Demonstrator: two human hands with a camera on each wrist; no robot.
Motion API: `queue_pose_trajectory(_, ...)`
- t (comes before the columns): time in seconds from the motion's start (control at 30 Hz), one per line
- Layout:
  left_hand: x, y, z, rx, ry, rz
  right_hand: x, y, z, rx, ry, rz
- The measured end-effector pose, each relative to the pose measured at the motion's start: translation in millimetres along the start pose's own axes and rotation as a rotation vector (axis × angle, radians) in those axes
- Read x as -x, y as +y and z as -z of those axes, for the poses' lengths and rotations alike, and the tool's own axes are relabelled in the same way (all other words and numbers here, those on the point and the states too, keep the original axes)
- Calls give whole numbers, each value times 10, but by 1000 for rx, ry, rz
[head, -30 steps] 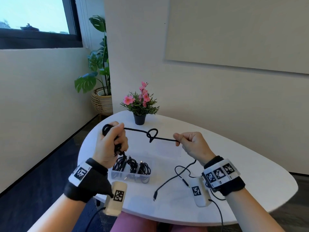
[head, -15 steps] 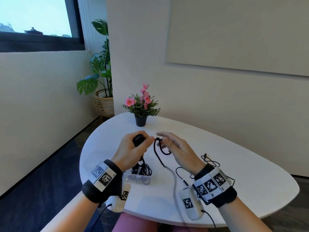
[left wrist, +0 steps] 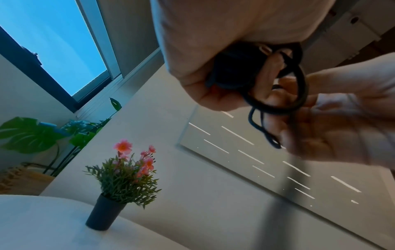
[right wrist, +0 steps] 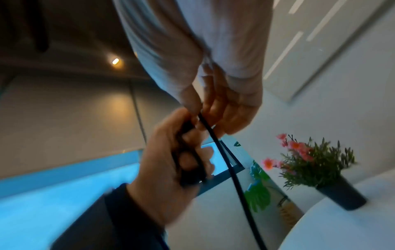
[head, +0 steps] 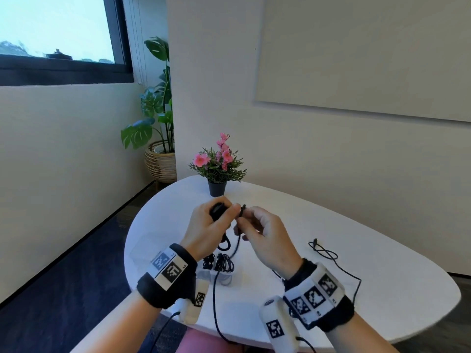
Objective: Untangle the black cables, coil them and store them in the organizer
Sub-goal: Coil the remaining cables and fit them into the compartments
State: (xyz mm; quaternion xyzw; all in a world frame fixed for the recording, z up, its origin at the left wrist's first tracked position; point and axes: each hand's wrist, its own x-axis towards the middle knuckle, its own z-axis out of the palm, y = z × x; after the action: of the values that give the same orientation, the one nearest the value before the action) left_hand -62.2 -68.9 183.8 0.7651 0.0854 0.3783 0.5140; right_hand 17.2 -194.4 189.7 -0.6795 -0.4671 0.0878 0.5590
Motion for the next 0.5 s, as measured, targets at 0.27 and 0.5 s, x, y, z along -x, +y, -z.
queue_pose_trajectory(0.27,260,-319,309,-745,-426,-371,-433,195,819,276,406,-4)
queue_pose_trajectory(0.5,149,-57,549,-574,-54,-721,-257,785,872,774,40,-156)
